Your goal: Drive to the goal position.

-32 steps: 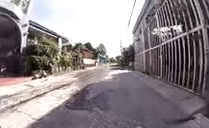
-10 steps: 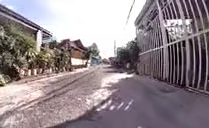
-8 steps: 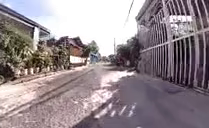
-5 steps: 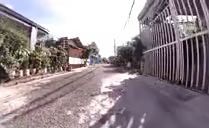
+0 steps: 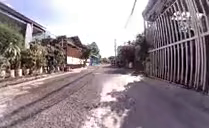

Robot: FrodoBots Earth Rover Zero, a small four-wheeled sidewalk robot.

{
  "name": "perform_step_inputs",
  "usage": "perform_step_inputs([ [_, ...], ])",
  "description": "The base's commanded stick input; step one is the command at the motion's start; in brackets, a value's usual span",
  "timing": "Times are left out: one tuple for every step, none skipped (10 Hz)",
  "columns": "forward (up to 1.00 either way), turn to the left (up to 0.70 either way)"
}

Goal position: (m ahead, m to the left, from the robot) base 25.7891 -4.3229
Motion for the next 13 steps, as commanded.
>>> perform_step_inputs([
  [1.0,0.0],
  [1.0,0.0],
  [1.0,0.0],
  [1.0,0.0],
  [1.0,0.0],
  [1.0,0.0],
  [1.0,0.0],
  [1.0,0.0],
  [1.0,0.0],
  [1.0,0.0],
  [1.0,0.0],
  [1.0,0.0],
  [1.0,0.0],
])
